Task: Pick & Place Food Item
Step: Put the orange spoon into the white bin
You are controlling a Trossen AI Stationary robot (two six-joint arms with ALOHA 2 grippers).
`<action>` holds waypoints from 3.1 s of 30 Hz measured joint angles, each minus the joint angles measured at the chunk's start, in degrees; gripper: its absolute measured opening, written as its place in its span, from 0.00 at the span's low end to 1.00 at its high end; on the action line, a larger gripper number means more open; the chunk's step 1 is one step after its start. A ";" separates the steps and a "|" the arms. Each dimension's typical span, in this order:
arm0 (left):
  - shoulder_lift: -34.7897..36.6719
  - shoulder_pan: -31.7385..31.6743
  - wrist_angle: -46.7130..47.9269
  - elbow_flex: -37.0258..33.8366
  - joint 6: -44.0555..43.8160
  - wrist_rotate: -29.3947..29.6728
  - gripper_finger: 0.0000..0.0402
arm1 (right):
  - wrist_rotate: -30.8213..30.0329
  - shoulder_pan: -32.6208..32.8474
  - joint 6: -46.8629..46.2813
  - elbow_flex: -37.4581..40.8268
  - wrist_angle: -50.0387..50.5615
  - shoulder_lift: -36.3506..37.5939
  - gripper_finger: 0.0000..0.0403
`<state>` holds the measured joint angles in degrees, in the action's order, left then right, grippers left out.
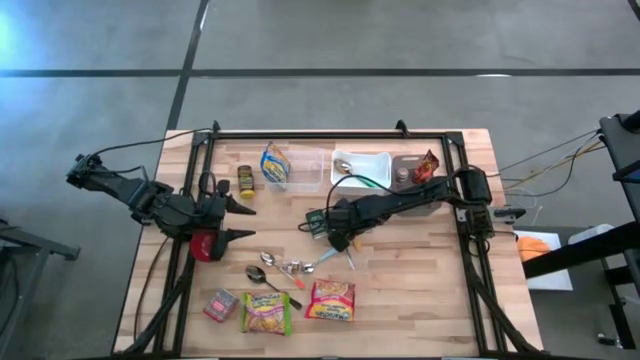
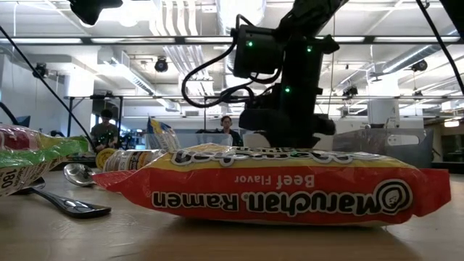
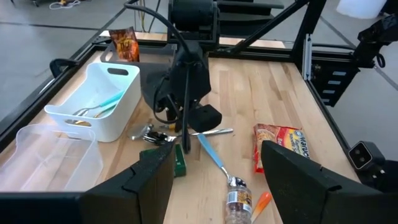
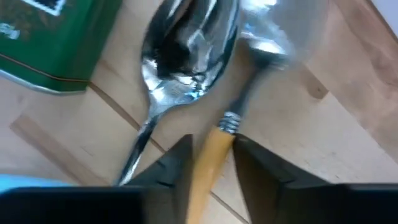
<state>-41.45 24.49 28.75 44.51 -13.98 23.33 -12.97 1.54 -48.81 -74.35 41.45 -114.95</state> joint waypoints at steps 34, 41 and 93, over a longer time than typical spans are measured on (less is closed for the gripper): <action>0.00 -0.04 -0.15 0.00 -0.83 -0.02 0.60 | -7.48 3.45 2.53 -0.32 6.32 8.85 0.02; 0.00 -0.04 1.14 0.00 -3.00 -0.32 0.60 | -6.19 3.43 1.83 2.25 4.41 7.97 0.02; 0.00 -0.07 0.22 0.00 -1.03 -0.43 0.60 | -5.52 -1.01 16.03 7.27 3.17 8.03 0.60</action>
<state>-41.45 24.43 28.97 44.51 -15.00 22.90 -18.49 0.53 -32.77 -67.08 44.62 -106.93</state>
